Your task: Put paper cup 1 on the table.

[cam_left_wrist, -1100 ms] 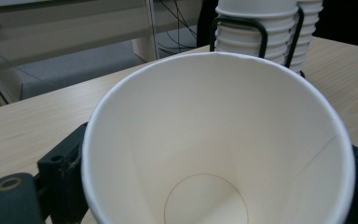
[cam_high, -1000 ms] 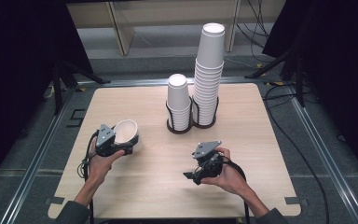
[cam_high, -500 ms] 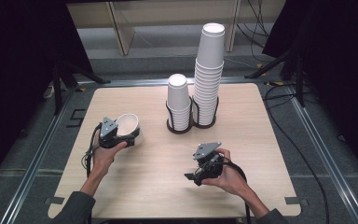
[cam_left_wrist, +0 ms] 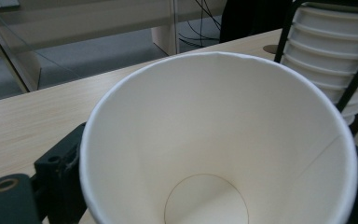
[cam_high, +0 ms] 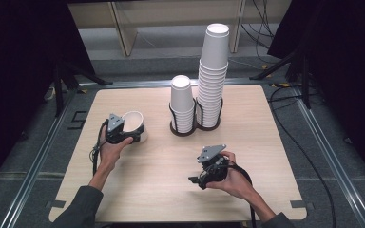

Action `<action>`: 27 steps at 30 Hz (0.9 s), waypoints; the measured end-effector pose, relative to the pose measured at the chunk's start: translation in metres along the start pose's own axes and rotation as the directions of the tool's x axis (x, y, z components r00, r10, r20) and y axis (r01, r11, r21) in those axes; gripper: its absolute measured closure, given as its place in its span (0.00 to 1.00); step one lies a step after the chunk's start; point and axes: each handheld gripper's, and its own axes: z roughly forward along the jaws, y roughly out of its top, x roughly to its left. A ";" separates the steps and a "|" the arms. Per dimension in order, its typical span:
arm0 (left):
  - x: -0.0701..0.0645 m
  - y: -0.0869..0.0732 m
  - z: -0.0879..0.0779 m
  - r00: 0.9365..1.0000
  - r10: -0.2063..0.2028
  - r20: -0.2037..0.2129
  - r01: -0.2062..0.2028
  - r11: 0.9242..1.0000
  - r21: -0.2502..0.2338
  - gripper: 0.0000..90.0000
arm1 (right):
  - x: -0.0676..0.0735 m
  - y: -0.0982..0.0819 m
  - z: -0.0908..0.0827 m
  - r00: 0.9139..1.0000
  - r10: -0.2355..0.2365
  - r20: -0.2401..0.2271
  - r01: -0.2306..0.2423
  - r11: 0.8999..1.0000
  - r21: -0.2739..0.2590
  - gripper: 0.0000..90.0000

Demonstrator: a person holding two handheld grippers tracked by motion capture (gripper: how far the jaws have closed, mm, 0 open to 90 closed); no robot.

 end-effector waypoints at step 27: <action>0.007 -0.022 0.001 0.998 0.044 0.045 -0.047 0.997 0.066 0.16 | 0.001 -0.005 -0.002 1.000 -0.002 -0.005 0.002 1.000 0.009 0.22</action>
